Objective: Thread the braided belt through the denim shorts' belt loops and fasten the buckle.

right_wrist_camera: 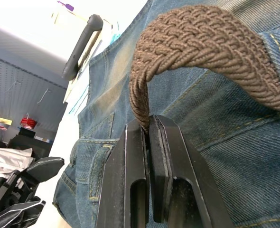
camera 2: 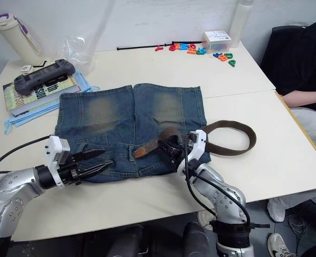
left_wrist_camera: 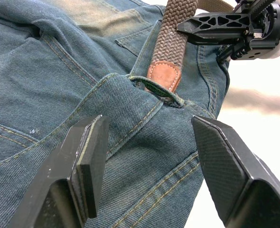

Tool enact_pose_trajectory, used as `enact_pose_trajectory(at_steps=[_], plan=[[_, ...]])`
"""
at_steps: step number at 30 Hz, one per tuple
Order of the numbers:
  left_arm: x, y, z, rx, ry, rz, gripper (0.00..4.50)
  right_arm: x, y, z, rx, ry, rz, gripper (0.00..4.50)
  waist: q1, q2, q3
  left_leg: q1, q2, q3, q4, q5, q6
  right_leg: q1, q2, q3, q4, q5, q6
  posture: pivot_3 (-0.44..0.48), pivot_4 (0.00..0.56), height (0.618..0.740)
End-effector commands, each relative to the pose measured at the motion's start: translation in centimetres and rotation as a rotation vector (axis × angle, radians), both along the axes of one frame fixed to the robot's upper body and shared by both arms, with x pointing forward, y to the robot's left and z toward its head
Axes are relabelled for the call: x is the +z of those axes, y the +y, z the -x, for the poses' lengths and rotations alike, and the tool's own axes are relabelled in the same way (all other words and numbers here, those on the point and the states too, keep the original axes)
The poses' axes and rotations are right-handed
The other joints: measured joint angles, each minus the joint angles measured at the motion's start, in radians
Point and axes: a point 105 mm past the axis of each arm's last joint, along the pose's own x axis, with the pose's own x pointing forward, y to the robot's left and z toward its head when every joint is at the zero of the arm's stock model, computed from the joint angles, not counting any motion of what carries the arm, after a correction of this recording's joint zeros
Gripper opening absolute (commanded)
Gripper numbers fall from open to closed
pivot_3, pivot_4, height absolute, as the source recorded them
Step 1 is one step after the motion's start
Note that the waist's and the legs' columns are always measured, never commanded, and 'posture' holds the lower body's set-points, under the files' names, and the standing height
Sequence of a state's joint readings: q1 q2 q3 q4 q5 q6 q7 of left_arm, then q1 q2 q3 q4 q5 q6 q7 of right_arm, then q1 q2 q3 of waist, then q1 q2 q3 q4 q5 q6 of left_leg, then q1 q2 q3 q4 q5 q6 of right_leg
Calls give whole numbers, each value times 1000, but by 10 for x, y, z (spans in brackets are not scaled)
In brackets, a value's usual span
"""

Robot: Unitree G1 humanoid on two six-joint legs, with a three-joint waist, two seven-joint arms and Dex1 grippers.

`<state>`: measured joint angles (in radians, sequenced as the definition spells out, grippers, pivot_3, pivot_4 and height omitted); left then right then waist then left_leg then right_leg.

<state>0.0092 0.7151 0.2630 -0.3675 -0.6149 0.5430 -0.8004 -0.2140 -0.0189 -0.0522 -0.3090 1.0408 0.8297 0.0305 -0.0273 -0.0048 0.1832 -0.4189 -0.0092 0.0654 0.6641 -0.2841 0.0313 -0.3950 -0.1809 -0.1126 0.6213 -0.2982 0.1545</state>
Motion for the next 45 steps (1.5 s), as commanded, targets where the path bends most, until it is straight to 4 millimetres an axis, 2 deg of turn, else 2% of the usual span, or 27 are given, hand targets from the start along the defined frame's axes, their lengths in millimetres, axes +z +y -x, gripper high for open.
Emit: enact_pose_trajectory(at_steps=[1, 8, 13, 20, 23, 32, 39, 45], plan=[[5, -2, 1, -11, -33, -9, 3097, -6, 18, 8, 45, 43, -37, 0, -2, 0, 0, 0, 0, 0, 0, 0, 0, 0, 0, 0, 0, 0, 0, 0, 150, 703], [4, -1, 1, -9, -28, -14, 3097, -19, 40, 11, 88, 120, -30, 0, -5, -1, -1, 2, 3, 1, 0, -1, -2, 0, 3, 1, 1, -1, -2, 0, 150, 703], [3, 2, 0, -3, -27, -22, 3097, -25, 59, 10, 160, 127, 18, 0, -9, -3, -2, 12, 9, 5, -1, -5, -8, 4, 8, 3, 5, -6, -10, 0, 150, 703], [-1, 7, -1, 8, -14, -31, 3097, -26, 83, 13, 299, 94, 98, 0, -29, -4, -2, 15, 25, 8, -1, -8, -19, 1, 21, 4, 11, -10, -21, 0, 150, 703], [-3, 10, -1, 18, -11, -35, 3097, -17, 87, 15, 329, 69, 58, 0, -30, -4, -2, 16, 27, 9, -1, -9, -21, 0, 23, 5, 13, -12, -24, 0, 150, 703], [-3, 34, 2, 67, 10, -50, 3097, -14, 77, 16, 318, 66, 27, 0, -28, -4, -2, 16, 34, 10, -1, -12, -25, -1, 31, 7, 12, -13, -28, 0, 150, 703], [-11, 58, 9, 76, 65, -88, 3097, -13, 98, 17, 384, 55, 75, 0, -31, -4, -2, 16, 38, 12, -1, -13, -28, -3, 33, 7, 14, -16, -33, 0, 150, 703], [-15, 71, 13, 74, 112, -98, 3097, -5, 115, 13, 427, 23, 96, 0, -33, -4, -2, 16, 40, 15, -1, -12, -32, -12, 33, 9, 23, -19, -38, 0, 150, 703]])
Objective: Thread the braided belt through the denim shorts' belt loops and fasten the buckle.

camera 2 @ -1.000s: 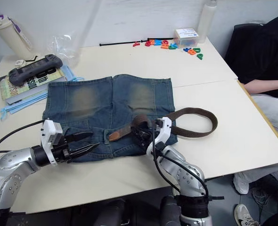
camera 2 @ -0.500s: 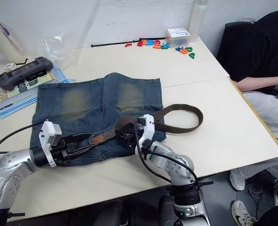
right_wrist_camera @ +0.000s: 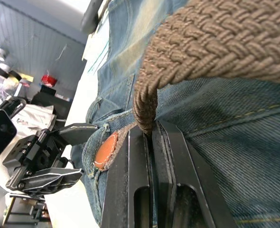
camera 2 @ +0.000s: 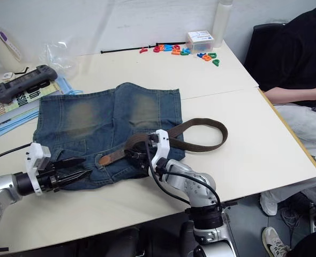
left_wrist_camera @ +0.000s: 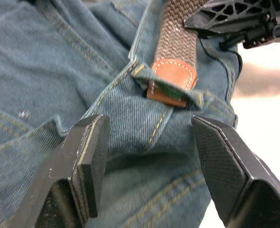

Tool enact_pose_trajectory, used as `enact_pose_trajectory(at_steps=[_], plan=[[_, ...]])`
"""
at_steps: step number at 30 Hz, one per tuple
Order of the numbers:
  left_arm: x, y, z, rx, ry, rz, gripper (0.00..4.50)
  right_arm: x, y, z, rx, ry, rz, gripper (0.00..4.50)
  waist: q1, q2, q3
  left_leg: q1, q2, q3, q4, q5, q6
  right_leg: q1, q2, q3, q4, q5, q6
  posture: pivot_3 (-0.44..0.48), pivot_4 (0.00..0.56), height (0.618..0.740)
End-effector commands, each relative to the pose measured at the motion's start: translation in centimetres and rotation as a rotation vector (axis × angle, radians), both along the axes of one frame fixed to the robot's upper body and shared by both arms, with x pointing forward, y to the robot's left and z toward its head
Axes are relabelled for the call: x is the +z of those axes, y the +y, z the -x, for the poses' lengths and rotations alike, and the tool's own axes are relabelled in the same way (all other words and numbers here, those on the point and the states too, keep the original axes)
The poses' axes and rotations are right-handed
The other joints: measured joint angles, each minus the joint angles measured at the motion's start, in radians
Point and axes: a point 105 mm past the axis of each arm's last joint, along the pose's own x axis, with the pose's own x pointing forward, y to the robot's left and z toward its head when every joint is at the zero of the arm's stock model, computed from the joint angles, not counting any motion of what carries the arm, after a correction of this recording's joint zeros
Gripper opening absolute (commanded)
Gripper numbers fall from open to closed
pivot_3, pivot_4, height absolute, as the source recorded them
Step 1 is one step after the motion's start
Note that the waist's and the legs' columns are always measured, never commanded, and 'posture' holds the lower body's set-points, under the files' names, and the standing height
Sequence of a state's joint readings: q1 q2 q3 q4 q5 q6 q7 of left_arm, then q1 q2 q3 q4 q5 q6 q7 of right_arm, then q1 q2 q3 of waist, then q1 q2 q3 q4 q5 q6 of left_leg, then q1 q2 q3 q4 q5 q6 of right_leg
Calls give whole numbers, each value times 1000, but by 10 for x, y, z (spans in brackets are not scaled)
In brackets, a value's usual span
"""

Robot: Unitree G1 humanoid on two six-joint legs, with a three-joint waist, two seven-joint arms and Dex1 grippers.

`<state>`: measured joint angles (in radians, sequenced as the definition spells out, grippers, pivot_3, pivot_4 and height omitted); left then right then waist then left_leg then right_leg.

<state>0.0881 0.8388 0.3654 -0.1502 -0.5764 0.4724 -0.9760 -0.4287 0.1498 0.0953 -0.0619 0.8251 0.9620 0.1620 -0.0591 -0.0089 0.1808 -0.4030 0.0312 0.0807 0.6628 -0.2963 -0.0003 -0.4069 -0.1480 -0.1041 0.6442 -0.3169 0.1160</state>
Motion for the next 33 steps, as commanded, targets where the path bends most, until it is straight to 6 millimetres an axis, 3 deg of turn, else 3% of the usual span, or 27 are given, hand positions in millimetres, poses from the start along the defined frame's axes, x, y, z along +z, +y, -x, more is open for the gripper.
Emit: enact_pose_trajectory(at_steps=[1, 18, 24, 33], plan=[[3, 9, 4, 6, 2, -16, 3097, 2, 23, 8, 91, -12, 10, 0, -2, 0, 0, 0, 0, 1, 0, 0, -1, -2, 0, 0, 1, 0, -1, 0, 150, 703], [-3, 13, 25, 20, 159, 120, 3097, 11, 55, 31, 307, -227, 100, 0, -2, 0, 0, -1, 2, 7, -1, -1, 0, -5, -1, 1, 2, 0, -1, 0, 150, 703], [-5, 16, 38, 12, 283, 195, 3097, 11, 53, 27, 291, -230, 96, 0, -3, -1, 0, -1, 2, 8, -1, -2, -1, -5, -1, 1, 2, 0, -1, 0, 150, 703], [0, 7, 31, 30, 314, 306, 3097, 16, 47, 23, 271, -261, 80, 0, 0, -1, 0, -1, 2, 8, -1, -3, -1, -6, -1, 1, 1, 0, -1, 0, 150, 703]])
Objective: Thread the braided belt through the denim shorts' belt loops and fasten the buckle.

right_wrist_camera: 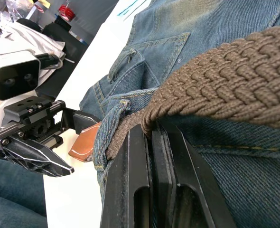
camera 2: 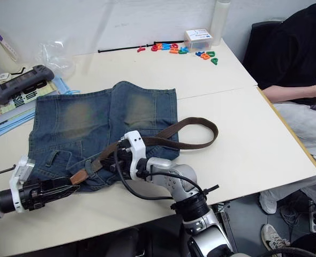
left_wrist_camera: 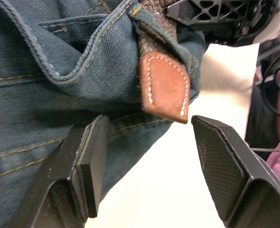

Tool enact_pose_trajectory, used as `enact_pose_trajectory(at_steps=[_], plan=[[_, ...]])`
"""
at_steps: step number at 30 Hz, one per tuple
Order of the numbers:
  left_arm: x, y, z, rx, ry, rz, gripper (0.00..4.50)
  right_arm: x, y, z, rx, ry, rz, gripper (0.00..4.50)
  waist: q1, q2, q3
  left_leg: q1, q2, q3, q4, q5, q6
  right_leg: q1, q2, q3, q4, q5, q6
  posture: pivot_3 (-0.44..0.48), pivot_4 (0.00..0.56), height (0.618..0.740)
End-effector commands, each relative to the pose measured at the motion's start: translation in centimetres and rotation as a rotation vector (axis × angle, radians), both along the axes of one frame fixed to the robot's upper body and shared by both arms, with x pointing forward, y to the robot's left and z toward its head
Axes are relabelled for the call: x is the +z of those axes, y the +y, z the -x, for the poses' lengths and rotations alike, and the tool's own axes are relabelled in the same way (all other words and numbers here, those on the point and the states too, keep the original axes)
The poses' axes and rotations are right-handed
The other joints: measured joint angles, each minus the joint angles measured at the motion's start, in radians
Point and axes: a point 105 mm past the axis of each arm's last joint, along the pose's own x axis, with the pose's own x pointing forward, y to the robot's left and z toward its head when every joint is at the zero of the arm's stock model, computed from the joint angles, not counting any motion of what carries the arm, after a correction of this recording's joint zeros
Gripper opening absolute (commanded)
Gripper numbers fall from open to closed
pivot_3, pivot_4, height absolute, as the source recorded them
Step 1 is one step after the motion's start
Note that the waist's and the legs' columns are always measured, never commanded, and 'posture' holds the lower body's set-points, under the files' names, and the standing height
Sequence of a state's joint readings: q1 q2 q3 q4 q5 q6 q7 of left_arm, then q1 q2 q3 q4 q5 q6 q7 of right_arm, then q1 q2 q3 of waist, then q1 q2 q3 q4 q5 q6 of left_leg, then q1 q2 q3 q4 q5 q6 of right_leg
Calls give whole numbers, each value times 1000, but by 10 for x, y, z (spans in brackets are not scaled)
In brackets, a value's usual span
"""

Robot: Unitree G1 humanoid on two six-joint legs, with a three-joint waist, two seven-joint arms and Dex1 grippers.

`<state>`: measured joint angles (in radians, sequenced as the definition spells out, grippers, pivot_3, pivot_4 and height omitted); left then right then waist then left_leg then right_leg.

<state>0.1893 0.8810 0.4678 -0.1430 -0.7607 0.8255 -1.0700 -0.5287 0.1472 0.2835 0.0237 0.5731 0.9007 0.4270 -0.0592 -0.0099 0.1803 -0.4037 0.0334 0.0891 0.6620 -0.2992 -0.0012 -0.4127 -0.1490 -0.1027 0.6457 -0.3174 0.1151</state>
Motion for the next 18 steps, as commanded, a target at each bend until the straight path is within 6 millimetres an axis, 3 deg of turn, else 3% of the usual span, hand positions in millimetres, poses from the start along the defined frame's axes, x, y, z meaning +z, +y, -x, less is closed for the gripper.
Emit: enact_pose_trajectory(at_steps=[1, 7, 11, 18], plan=[[13, -4, -5, 22, -18, 81, 3097, 15, 5, 5, 31, -41, -50, 0, 1, 0, 0, 0, 0, 0, 0, 0, 0, 0, 0, 0, 0, 0, 0, 0, 150, 703], [28, -10, 2, 18, 49, 219, 3097, 16, 3, 5, 26, -44, -51, 0, 0, 0, 0, 0, 0, 0, 0, 0, 0, 0, 0, 0, 0, 0, 0, 0, 150, 703], [22, -7, 13, 23, 95, 197, 3097, 16, 3, 5, 22, -44, -51, 0, -1, 0, 0, 0, 0, 0, 0, 0, 0, 0, 0, 0, 0, 0, 0, 0, 150, 703], [17, -7, 13, 44, 87, 191, 3097, 16, 3, 5, 22, -44, -54, 0, 2, 0, 0, 0, 0, 0, 0, 0, 0, 0, -1, 0, -1, 0, 0, 0, 150, 703]])
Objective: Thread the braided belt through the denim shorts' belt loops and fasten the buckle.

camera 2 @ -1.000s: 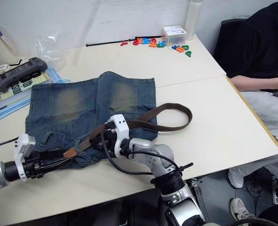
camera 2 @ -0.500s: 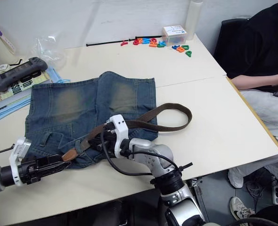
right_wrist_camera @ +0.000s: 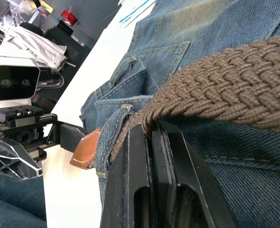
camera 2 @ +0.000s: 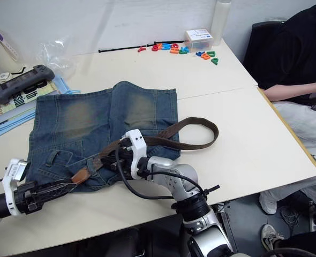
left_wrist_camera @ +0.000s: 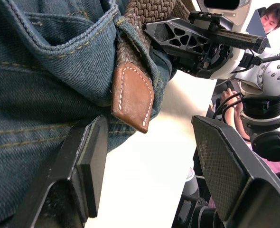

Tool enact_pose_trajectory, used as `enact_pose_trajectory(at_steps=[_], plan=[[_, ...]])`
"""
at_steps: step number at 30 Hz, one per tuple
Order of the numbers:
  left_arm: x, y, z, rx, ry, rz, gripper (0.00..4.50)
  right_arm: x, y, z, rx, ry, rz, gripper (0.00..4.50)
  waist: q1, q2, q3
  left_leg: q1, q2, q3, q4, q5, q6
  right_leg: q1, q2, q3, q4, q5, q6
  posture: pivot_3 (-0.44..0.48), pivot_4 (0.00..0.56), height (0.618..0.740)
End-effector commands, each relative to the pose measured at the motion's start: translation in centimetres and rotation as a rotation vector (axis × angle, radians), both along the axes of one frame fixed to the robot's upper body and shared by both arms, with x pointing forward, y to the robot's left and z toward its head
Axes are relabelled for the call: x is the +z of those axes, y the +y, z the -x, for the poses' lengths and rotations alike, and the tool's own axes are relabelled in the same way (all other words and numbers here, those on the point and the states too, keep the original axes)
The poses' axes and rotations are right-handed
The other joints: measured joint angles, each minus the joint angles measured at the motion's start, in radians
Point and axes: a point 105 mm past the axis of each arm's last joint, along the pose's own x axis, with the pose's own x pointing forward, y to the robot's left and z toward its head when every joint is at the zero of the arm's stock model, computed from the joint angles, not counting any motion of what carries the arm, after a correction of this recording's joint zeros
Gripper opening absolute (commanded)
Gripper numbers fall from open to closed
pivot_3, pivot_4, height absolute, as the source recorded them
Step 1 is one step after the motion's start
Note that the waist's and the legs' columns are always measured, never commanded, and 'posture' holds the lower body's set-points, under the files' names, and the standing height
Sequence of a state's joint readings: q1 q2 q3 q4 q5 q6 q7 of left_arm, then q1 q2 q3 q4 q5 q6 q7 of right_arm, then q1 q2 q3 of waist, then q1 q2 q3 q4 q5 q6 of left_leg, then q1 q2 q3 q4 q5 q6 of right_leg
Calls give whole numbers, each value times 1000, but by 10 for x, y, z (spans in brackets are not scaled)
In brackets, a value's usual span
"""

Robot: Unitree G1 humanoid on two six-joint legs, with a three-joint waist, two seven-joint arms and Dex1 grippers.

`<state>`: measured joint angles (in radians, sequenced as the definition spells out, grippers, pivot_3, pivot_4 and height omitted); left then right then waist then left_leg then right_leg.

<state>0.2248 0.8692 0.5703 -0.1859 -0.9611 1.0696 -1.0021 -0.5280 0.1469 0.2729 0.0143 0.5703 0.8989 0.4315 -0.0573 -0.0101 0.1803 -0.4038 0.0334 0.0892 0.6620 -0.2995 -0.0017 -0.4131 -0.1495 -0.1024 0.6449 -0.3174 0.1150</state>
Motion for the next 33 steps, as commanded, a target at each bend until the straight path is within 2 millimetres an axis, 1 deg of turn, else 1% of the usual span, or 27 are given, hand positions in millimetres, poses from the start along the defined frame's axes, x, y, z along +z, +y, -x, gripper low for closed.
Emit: enact_pose_trajectory(at_steps=[1, 7, 10, 12, 13, 15, 16, 21, 24, 26, 27, 29, 30, 31, 33], plan=[[7, -3, -2, 0, -46, 10, 3097, 13, 5, 7, 30, -36, -43, 0, 0, 0, 0, 0, 0, 0, 0, 0, 0, 0, 0, 0, 0, 0, 0, 0, 150, 703], [10, -5, -5, 3, -52, 38, 3097, 12, 5, 7, 31, -37, -40, 0, -1, 0, 0, 0, 0, 0, 0, 0, 0, 0, 0, 0, 0, 0, 0, 0, 150, 703], [8, -5, -4, -1, -50, 41, 2298, 12, 4, 8, 29, -36, -40, 0, -1, 0, 0, 0, 0, 0, 0, 0, 0, 0, 0, 0, 0, 0, 0, 0, 150, 703], [8, -4, -4, -2, -48, 43, 1587, 12, 4, 8, 28, -36, -40, 0, -1, 0, 0, 0, 0, 0, 0, 0, 0, 0, 0, 0, 0, 0, 0, 0, 150, 703], [7, -4, -4, -3, -48, 43, 1025, 12, 4, 8, 28, -36, -41, 0, -1, 0, 0, 0, 0, 0, 0, 0, 0, 0, 0, 0, 0, 0, 0, 0, 150, 703], [6, -5, -5, -3, -49, 44, 162, 12, 4, 8, 28, -38, -40, 0, -1, 0, 0, 0, 0, 0, 0, 0, 0, 0, 0, 0, 0, 0, 0, 0, 150, 703], [5, -5, -5, -3, -50, 44, 73, 13, 4, 8, 27, -38, -40, 0, -1, 0, 0, 0, 0, 0, 0, 0, 0, 0, 0, 0, 0, 0, 0, 0, 150, 703], [2, -8, -8, 1, -55, 46, 73, 15, 1, 7, 23, -58, -30, 0, 0, 0, 0, 0, 0, 0, 0, 0, 0, 0, 0, 0, 0, 0, 0, 0, 150, 703], [-1, -10, -11, 6, -59, 45, 73, 21, -5, 6, 3, -68, -41, 0, 2, 0, 0, 0, 0, 0, 0, 0, 0, 0, 0, 0, 0, 0, 0, 0, 150, 703], [-3, -11, -12, 9, -62, 44, 0, 27, -11, 5, -16, -81, -52, 764, 1, 0, 0, 0, 0, 0, 0, 0, 0, 0, 0, 0, 0, 0, 0, 0, 150, 703], [-4, -13, -13, 10, -64, 45, 0, 30, -17, 4, -30, -81, -64, 1026, 1, 0, 0, 0, 0, 0, 0, 0, 0, 0, 0, 0, 0, 0, 0, 0, 150, 703], [-6, -15, -14, 11, -68, 50, 0, 37, -29, 6, -49, -87, -78, 1871, 3, 0, 0, 0, 0, 0, 0, 0, 0, 0, 0, 0, 0, 0, 0, 0, 150, 703], [-6, -17, -14, 10, -69, 53, 0, 39, -35, 8, -57, -91, -76, 2567, 3, 0, 0, 0, 0, 0, 0, -1, 0, 0, 0, 0, 0, 0, 0, 0, 150, 703], [-7, -18, -14, 10, -70, 54, 0, 39, -38, 9, -61, -93, -73, 2753, 4, -1, 0, 0, 0, 0, 0, -1, 1, 0, 0, 0, 0, 0, 0, 0, 150, 703], [-7, -22, -15, 6, -73, 62, 0, 40, -52, 13, -85, -102, -54, 3637, 5, -1, 0, 0, 0, 0, 0, -1, 1, 0, -1, 0, 0, 0, 0, 0, 150, 703]])
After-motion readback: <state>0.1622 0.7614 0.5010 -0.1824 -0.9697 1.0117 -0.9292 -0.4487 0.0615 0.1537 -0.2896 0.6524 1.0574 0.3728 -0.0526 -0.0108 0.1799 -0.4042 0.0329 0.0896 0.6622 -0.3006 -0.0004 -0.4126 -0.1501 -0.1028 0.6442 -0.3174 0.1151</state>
